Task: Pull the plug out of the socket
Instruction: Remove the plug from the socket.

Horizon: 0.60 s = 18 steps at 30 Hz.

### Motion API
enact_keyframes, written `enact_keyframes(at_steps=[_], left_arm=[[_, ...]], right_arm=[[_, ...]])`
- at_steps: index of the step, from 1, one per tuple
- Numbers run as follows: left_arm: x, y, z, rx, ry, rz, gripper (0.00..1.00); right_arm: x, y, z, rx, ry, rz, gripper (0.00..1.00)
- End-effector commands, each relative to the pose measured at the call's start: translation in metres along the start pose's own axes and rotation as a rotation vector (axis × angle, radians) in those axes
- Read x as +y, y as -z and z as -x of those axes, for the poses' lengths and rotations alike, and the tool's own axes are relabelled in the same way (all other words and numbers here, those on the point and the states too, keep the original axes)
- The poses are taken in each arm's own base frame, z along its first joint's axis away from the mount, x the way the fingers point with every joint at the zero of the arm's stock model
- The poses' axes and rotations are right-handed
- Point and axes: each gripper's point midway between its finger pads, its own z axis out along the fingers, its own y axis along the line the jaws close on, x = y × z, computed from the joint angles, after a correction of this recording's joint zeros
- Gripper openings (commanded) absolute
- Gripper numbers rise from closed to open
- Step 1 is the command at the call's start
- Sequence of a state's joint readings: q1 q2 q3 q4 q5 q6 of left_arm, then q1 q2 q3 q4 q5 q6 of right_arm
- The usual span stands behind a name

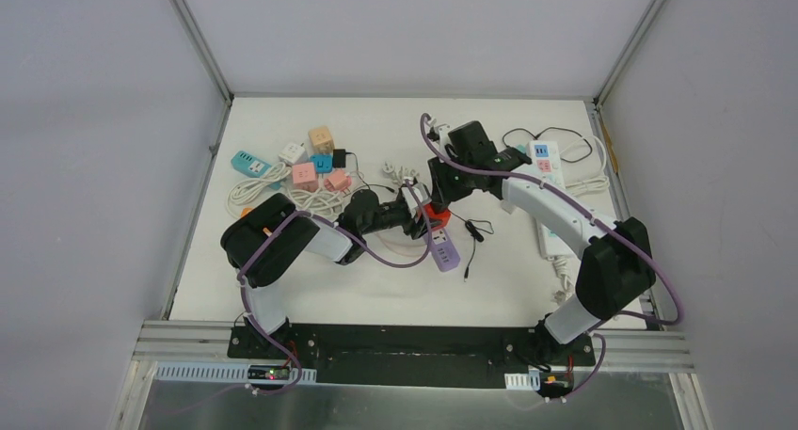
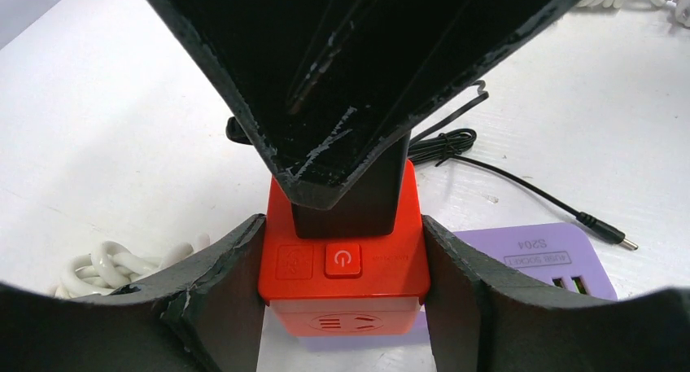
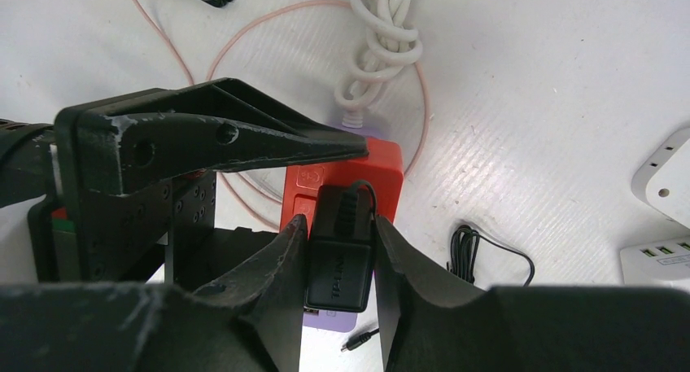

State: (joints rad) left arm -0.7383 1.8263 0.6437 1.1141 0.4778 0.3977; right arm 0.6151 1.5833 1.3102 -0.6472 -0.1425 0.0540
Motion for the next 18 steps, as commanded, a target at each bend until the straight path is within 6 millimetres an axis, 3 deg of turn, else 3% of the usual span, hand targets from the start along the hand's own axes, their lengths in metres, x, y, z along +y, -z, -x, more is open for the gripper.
enact_keyframes(at_steps=[1,7,10,15,18], left_arm=[[-0.004,0.006,-0.022,0.081,0.007,-0.019,0.0],[-0.004,0.005,-0.024,0.09,0.005,-0.021,0.0],[-0.003,0.006,-0.024,0.091,0.004,-0.021,0.0],[-0.004,0.006,-0.024,0.088,0.005,-0.025,0.0],[-0.004,0.006,-0.024,0.088,0.005,-0.024,0.0]], right_arm=[[0.044,0.023,0.02,-0.078,0.034,0.169,0.0],[0.075,0.014,0.012,-0.024,0.087,0.224,0.0],[0.065,0.016,0.013,-0.036,0.103,0.186,0.0],[0.025,0.025,0.023,-0.11,0.043,0.115,0.0],[0.019,0.026,0.021,-0.122,0.031,0.106,0.0]])
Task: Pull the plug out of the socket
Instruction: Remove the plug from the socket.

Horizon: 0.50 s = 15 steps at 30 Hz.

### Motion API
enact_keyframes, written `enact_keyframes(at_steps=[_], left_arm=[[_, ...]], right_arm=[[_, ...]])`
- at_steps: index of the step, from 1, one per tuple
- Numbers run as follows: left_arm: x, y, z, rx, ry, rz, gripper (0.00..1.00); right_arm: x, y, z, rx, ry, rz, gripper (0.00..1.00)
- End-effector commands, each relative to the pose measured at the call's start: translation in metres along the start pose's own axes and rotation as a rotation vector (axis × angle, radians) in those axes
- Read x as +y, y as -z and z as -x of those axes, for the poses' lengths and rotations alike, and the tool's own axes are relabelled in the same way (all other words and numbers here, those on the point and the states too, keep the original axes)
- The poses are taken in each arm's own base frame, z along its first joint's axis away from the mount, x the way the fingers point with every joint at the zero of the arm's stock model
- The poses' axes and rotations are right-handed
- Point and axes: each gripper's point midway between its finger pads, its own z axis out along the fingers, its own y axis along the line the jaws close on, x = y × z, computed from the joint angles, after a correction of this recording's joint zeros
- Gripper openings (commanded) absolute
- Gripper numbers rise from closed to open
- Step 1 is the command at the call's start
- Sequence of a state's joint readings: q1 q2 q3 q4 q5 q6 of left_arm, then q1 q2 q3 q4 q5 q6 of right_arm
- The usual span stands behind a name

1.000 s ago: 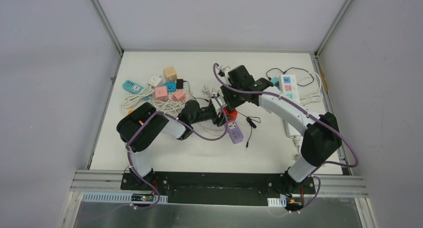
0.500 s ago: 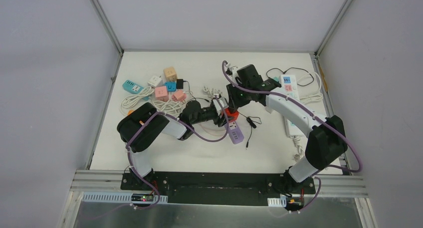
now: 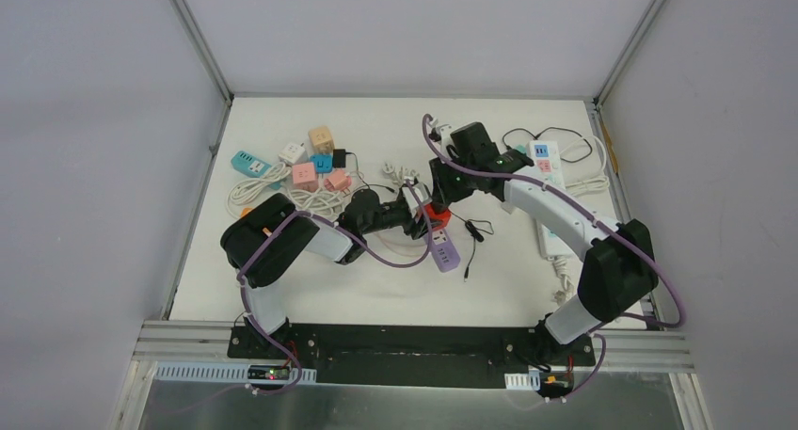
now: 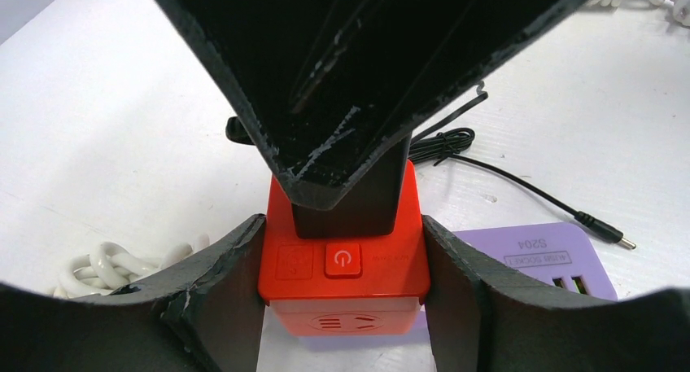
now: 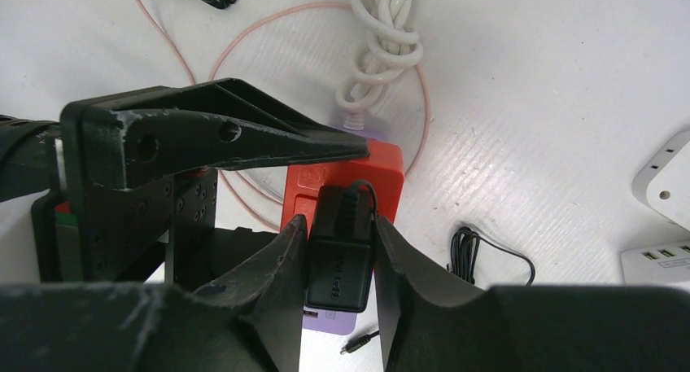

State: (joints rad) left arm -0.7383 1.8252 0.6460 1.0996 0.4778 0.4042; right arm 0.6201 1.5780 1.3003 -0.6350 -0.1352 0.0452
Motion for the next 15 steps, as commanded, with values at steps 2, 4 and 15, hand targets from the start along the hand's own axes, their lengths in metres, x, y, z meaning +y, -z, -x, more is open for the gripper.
enact_keyframes(at_steps=[2,4,15], left_arm=[[-0.004,0.005,-0.022,0.079,0.006,-0.021,0.0],[-0.004,0.006,-0.023,0.082,0.008,-0.022,0.0],[-0.003,0.006,-0.026,0.095,-0.001,-0.02,0.0]], right_arm=[[0.02,0.026,0.023,-0.114,0.013,0.118,0.0],[0.026,0.025,0.024,-0.108,0.015,0.132,0.0],[0.072,0.012,0.016,-0.012,0.125,0.176,0.0]])
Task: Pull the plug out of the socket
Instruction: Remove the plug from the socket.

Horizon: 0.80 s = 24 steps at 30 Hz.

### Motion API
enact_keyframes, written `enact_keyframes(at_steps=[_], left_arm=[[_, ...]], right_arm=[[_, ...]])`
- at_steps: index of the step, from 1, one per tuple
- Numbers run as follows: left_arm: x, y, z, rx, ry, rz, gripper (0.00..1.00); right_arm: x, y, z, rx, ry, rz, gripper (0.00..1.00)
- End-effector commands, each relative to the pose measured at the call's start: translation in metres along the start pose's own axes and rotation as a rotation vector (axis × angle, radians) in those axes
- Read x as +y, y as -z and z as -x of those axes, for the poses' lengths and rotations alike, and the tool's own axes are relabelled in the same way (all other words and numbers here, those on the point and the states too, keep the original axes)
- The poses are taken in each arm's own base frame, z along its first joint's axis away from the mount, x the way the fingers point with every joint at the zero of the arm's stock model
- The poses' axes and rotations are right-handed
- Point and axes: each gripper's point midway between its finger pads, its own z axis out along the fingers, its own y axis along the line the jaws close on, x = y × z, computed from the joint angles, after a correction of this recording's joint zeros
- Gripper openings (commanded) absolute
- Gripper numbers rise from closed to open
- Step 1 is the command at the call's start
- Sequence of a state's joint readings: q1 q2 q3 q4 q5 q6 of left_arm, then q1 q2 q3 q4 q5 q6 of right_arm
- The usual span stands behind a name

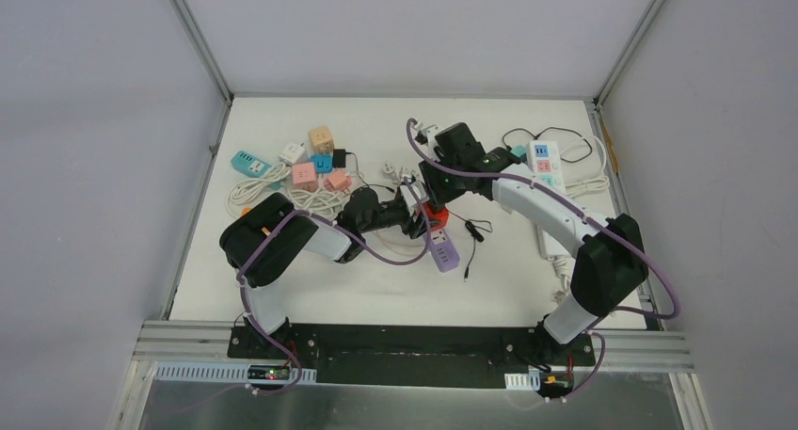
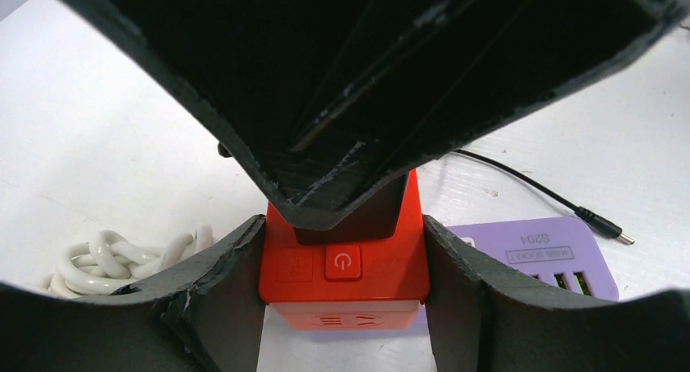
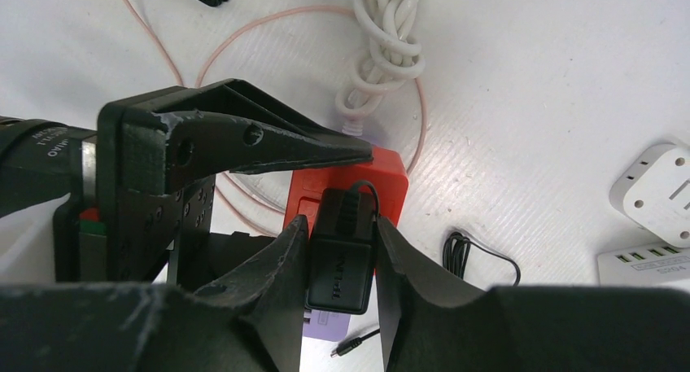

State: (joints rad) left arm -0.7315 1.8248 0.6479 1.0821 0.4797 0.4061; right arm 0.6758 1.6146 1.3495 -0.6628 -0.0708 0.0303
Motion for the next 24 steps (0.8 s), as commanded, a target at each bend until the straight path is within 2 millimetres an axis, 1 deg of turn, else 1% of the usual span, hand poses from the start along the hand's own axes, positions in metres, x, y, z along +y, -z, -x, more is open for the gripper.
enact_keyframes(at_steps=[1,3,6,7,9,12,16,19,21,24], left_arm=[[-0.004,0.004,-0.022,0.079,-0.007,-0.02,0.0],[-0.005,0.005,-0.022,0.08,-0.006,-0.021,0.0],[-0.005,0.005,-0.022,0.078,-0.006,-0.022,0.0],[-0.005,0.005,-0.022,0.078,-0.007,-0.022,0.0],[-0.005,0.005,-0.022,0.078,-0.005,-0.024,0.0],[-0.006,0.004,-0.022,0.078,-0.004,-0.026,0.0],[-0.005,0.004,-0.023,0.08,-0.005,-0.026,0.0],[-0.005,0.004,-0.023,0.082,-0.006,-0.024,0.0],[-0.005,0.004,-0.024,0.087,-0.005,-0.025,0.0],[-0.005,0.004,-0.024,0.086,-0.006,-0.024,0.0]], right_arm=[[0.055,0.02,0.015,-0.042,0.069,0.193,0.0],[0.04,0.023,0.017,-0.068,0.038,0.172,0.0],[0.012,0.031,0.022,-0.118,-0.015,0.129,0.0],[0.006,0.036,0.024,-0.137,-0.027,0.125,0.0],[0.001,0.039,0.022,-0.149,-0.045,0.125,0.0],[0.01,0.039,0.023,-0.146,-0.061,0.175,0.0],[0.036,0.034,0.023,-0.114,-0.037,0.236,0.0],[0.05,0.03,0.021,-0.086,-0.008,0.256,0.0],[0.052,0.029,0.02,-0.081,0.008,0.248,0.0],[0.041,0.03,0.02,-0.092,0.023,0.198,0.0]])
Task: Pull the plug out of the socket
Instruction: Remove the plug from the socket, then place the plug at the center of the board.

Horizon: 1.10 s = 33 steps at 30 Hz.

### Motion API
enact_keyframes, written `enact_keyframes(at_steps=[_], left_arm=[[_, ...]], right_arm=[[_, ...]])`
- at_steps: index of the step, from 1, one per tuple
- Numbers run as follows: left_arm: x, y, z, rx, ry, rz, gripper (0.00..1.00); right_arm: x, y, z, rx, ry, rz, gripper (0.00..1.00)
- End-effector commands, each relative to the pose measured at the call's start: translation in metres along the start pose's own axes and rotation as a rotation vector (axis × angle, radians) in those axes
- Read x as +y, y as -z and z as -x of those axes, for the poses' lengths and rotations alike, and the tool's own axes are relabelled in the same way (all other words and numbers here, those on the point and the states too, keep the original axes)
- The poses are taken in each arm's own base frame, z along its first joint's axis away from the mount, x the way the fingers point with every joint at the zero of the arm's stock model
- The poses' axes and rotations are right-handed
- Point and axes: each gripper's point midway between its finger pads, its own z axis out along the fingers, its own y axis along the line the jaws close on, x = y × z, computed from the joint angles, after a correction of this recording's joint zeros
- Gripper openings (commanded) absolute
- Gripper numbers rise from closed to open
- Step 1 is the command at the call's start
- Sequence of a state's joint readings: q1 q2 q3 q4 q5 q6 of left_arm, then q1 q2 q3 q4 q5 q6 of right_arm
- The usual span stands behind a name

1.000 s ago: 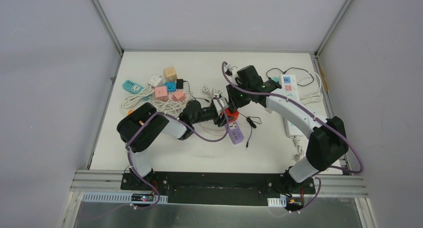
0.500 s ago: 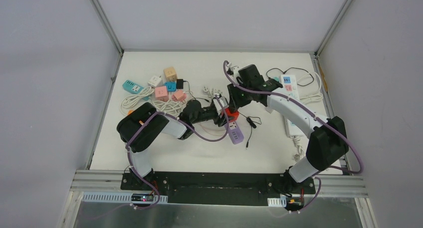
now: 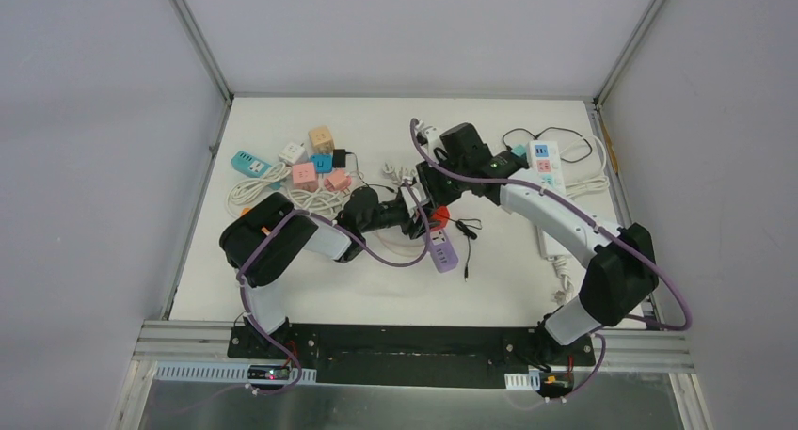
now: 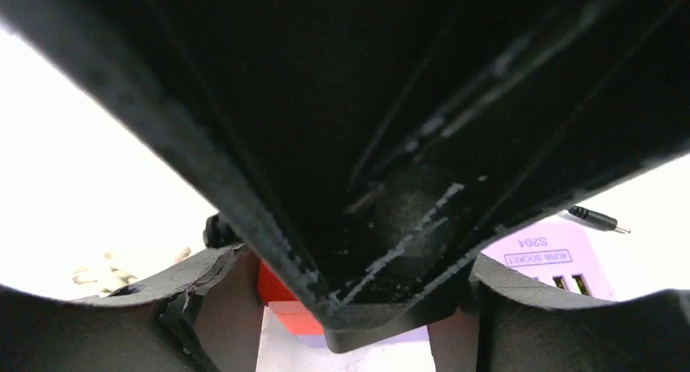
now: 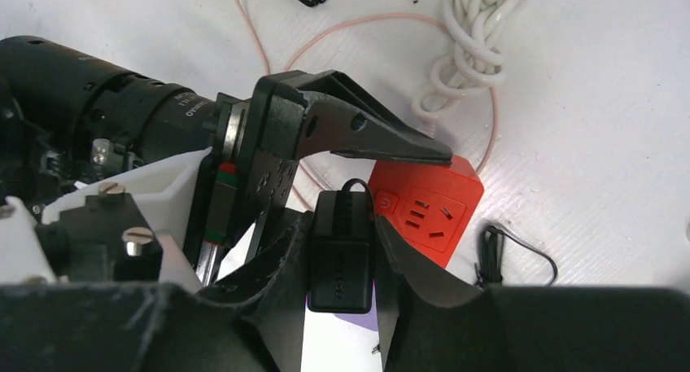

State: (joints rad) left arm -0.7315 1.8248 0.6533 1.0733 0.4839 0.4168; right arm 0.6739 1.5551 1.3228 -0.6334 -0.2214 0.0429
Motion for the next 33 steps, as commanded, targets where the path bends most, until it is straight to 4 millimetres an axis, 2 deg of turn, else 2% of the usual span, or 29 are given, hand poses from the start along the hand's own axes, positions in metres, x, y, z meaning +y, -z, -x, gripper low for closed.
enact_keyframes(at_steps=[1,8,13,18,19,20,21,24,28,29,33], left_arm=[[-0.005,0.005,-0.024,0.085,0.004,-0.019,0.0],[-0.005,0.005,-0.019,0.065,0.013,-0.017,0.0],[-0.005,0.004,-0.014,0.05,0.027,-0.019,0.0],[-0.006,0.003,-0.012,0.043,0.042,-0.024,0.0],[-0.005,0.003,-0.011,0.04,0.044,-0.023,0.0],[-0.004,0.002,-0.01,0.038,0.05,-0.022,0.0],[-0.004,0.002,-0.009,0.036,0.058,-0.021,0.04],[-0.004,0.001,-0.006,0.028,0.081,-0.023,0.2],[-0.005,0.002,-0.005,0.021,0.092,-0.029,0.48],[-0.005,0.002,-0.005,0.019,0.095,-0.028,0.55],[-0.004,0.004,-0.004,0.009,0.1,-0.019,0.73]], right_arm=[[0.01,0.014,0.016,-0.05,0.026,0.034,0.0],[-0.033,0.05,0.03,-0.163,-0.033,-0.035,0.0],[-0.061,0.065,0.035,-0.226,-0.081,-0.091,0.0],[-0.102,0.069,0.036,-0.258,-0.126,-0.198,0.0],[-0.114,0.068,0.036,-0.26,-0.135,-0.236,0.0],[-0.141,0.072,0.034,-0.256,-0.143,-0.367,0.0],[-0.16,0.072,0.032,-0.24,-0.135,-0.446,0.0],[-0.198,0.065,0.031,-0.193,-0.101,-0.556,0.0],[-0.229,0.045,0.034,-0.15,-0.048,-0.63,0.0],[-0.238,0.035,0.03,-0.119,-0.048,-0.641,0.0],[-0.262,0.011,0.019,-0.045,-0.062,-0.663,0.0]])
